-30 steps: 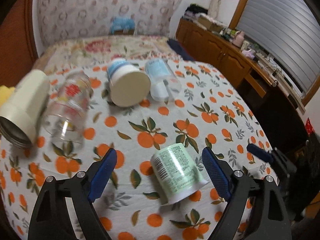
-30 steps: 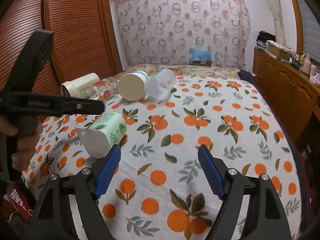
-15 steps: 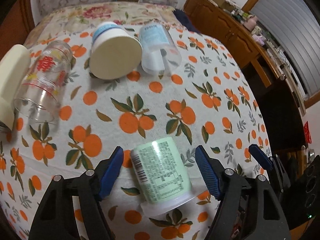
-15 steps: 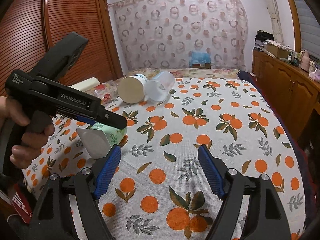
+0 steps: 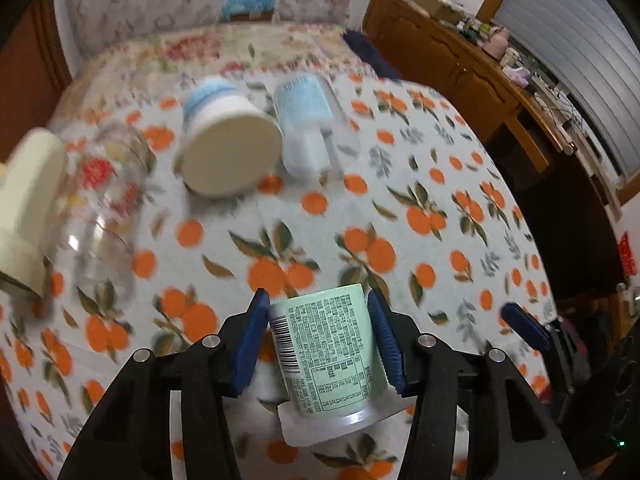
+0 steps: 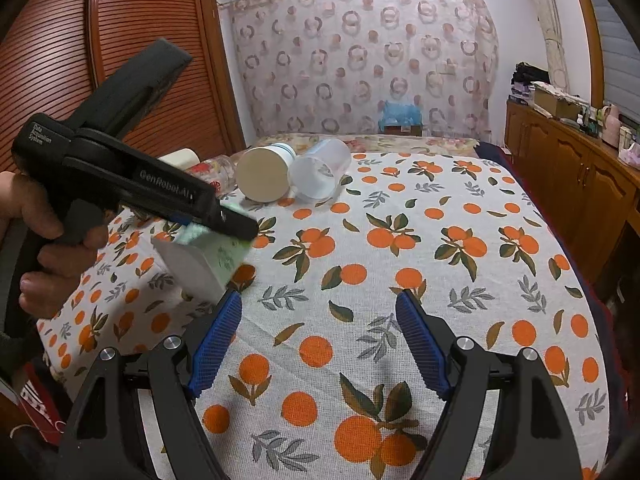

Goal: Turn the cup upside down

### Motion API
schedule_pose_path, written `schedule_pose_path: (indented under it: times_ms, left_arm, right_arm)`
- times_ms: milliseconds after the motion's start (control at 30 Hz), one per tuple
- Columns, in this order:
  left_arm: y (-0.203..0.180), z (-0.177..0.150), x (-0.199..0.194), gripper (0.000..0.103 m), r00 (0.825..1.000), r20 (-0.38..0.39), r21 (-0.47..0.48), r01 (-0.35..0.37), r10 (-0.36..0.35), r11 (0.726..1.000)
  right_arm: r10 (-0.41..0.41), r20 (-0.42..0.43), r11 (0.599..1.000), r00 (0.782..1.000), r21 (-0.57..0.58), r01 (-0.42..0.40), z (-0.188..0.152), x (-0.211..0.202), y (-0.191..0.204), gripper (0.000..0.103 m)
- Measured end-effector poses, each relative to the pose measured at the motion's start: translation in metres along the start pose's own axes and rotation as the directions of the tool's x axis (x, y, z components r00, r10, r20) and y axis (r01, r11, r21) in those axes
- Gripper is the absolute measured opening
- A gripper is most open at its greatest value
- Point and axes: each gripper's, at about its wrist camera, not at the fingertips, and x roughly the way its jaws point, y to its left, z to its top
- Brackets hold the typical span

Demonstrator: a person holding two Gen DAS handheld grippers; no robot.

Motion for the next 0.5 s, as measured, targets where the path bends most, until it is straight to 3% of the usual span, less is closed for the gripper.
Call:
schedule_pose_path:
  times_ms: [200, 500]
  left_arm:
    - [0.010, 0.011, -0.001, 0.048, 0.992, 0.118, 0.017, -0.049, 0.046, 0.999]
    - [0.015, 0.021, 0.005, 0.048, 0.975, 0.210, 0.021, -0.078, 0.072, 0.997]
  right_arm:
    - [-0.006, -0.001, 1.000, 1.000, -0.004, 0.006, -0.001, 0.001, 0.001, 0.081]
    - [-0.007, -0.002, 1.000, 1.000, -0.001, 0.007, -0.001, 0.000, 0.000, 0.081]
